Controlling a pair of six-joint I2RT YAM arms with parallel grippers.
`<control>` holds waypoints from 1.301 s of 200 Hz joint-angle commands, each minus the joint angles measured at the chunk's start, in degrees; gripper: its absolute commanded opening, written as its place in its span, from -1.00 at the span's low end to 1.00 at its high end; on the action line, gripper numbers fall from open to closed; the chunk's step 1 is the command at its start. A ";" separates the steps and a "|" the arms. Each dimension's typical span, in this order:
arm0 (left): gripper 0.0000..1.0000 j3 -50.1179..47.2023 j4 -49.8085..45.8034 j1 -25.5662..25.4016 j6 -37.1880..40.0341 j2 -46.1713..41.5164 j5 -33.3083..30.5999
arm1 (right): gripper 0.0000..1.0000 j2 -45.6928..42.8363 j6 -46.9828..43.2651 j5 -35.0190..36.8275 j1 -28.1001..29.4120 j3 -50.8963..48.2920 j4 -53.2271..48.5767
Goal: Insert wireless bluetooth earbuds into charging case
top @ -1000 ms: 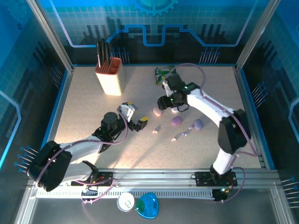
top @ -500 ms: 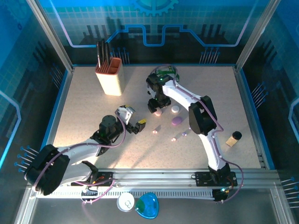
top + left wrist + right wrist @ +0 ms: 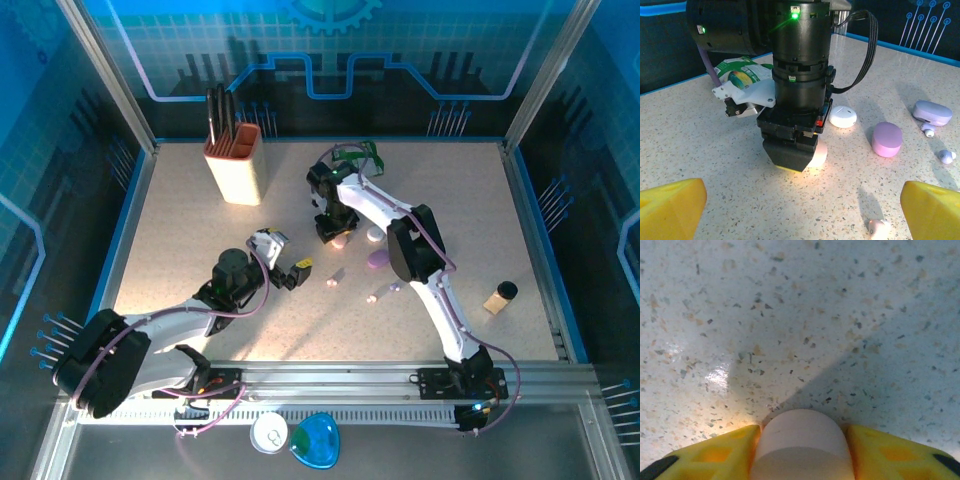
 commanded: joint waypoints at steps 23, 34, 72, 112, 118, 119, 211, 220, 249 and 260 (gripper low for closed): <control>0.99 0.04 1.89 -0.21 -3.93 1.08 0.66 | -0.15 -5.50 1.94 -1.24 0.30 -5.03 3.37; 0.98 0.40 1.95 -0.13 -4.62 1.55 0.89 | -0.14 -8.36 2.62 -2.98 0.19 -8.36 6.99; 0.94 0.94 6.29 -0.31 -9.32 3.87 1.58 | -0.14 -23.93 10.03 -9.36 -1.50 -26.66 27.13; 0.88 0.24 16.71 -0.91 -11.15 7.01 6.41 | -0.17 -42.28 27.19 -16.17 -2.91 -50.15 53.11; 0.87 0.14 18.32 -1.00 -11.51 7.49 6.82 | -0.18 -43.99 29.16 -17.75 -3.04 -52.38 55.82; 0.87 0.10 18.61 -1.00 -11.54 7.60 6.86 | -0.19 -44.22 29.47 -18.05 -3.10 -52.83 56.26; 0.44 4.40 34.56 -2.53 -17.88 19.33 8.34 | -0.27 -51.42 43.18 -31.16 -3.16 -65.19 76.38; 0.42 5.10 34.61 -2.66 -18.16 19.82 7.40 | -0.27 -51.27 43.25 -31.55 -2.86 -65.09 76.47; 0.25 6.69 34.57 -2.59 -18.19 20.94 4.36 | -0.26 -51.40 43.32 -33.15 -2.21 -64.71 76.83; 0.18 6.97 34.62 -2.66 -17.76 21.00 3.13 | -0.26 -51.65 43.15 -33.51 -2.01 -64.63 76.32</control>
